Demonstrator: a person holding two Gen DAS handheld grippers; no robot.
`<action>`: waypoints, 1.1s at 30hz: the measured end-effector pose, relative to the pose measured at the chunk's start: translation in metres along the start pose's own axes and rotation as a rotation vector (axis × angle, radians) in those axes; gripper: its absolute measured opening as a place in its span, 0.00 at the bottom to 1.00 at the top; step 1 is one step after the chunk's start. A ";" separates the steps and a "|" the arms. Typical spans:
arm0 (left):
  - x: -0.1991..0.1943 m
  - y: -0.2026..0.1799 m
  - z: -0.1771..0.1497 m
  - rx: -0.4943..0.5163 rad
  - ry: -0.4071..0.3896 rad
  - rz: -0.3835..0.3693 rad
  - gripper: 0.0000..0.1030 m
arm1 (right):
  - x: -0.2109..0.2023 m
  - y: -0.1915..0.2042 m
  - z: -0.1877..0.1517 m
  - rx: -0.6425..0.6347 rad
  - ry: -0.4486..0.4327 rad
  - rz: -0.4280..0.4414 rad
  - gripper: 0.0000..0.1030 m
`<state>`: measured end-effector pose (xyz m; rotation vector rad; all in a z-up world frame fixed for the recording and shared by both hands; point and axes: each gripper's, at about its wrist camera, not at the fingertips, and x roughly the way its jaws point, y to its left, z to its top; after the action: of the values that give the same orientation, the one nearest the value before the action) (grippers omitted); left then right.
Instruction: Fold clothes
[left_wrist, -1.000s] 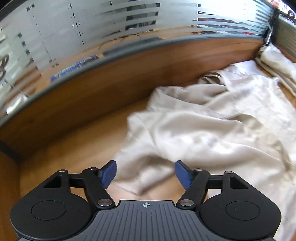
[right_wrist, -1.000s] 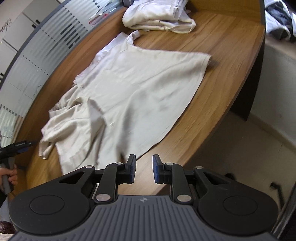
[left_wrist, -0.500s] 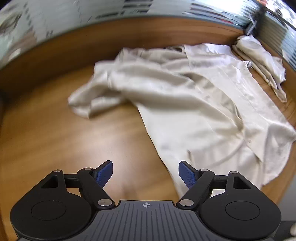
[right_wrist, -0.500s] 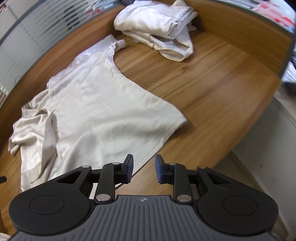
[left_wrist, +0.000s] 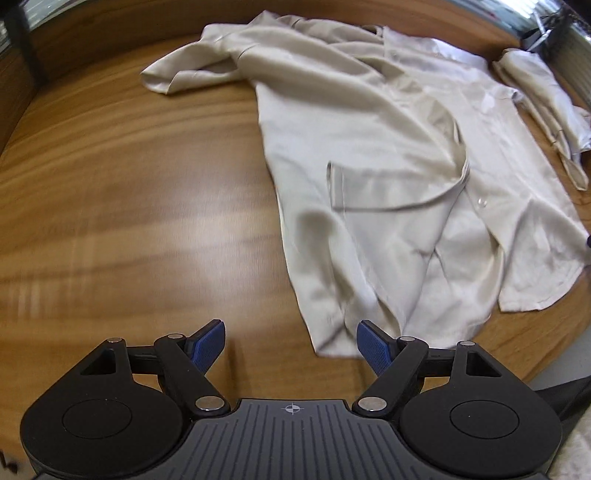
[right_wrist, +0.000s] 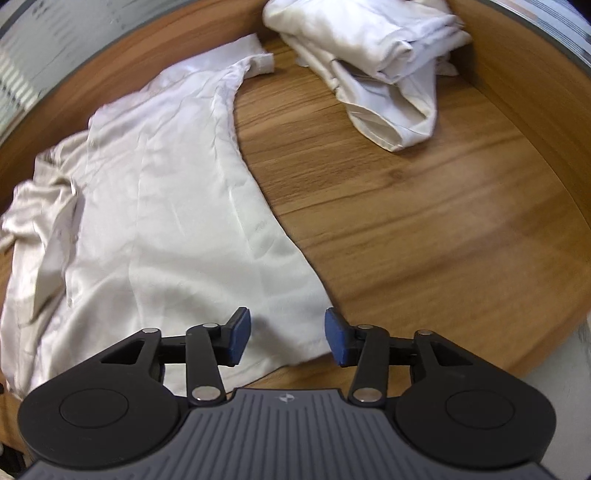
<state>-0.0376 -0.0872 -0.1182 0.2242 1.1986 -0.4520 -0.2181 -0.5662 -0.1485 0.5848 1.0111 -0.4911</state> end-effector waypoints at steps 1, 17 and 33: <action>-0.001 -0.002 -0.004 -0.010 -0.004 0.010 0.78 | 0.002 0.000 0.002 -0.021 0.004 0.003 0.54; -0.012 -0.025 -0.032 -0.044 -0.072 0.096 0.78 | 0.008 0.002 0.003 -0.145 0.049 0.104 0.38; 0.011 -0.035 -0.015 0.192 -0.065 0.184 0.62 | 0.007 0.020 0.003 -0.200 0.063 0.085 0.38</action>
<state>-0.0629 -0.1144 -0.1313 0.4773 1.0600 -0.4103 -0.2006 -0.5546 -0.1487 0.4642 1.0765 -0.2934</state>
